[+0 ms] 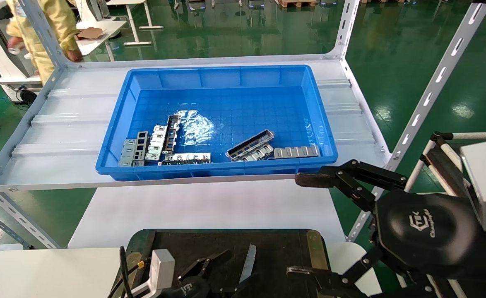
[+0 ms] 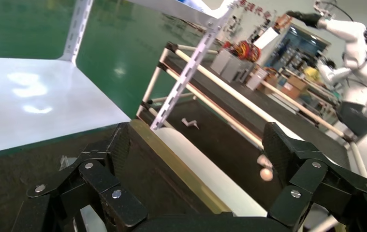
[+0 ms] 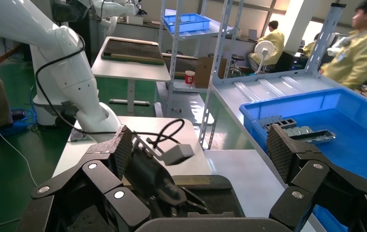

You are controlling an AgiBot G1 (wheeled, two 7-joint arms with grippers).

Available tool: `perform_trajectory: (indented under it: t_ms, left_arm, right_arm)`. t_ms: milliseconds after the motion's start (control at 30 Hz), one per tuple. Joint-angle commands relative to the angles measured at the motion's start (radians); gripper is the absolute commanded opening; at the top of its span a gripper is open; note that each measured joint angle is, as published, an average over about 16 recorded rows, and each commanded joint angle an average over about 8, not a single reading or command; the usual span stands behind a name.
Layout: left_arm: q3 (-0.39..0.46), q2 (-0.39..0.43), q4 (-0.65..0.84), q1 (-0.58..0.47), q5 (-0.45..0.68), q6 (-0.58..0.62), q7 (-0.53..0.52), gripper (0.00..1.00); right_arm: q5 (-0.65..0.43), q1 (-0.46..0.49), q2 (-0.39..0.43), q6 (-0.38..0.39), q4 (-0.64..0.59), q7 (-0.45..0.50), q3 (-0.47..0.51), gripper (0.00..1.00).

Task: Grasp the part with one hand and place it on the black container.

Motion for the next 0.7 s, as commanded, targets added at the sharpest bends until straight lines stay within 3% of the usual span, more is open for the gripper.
perform_trajectory:
  t_ms: [33,433,700]
  left_arm:
    - [0.017,-0.02,0.002,-0.01,0.032,-0.024,-0.023,1.0]
    - [0.073,-0.162,-0.073,-0.076,0.163,-0.082,-0.068,1.0]
    - [0.076,-0.193,-0.102,-0.09,0.173,-0.078,-0.072,1.0]
  right_arm:
    - [0.0,0.0,0.0,0.0,0.0,0.0,0.0,1.0]
    - [0.0,0.0,0.0,0.0,0.0,0.0,-0.001,1.0]
    - [0.001,0.0,0.0,0.0,0.0,0.0,-0.001,1.0]
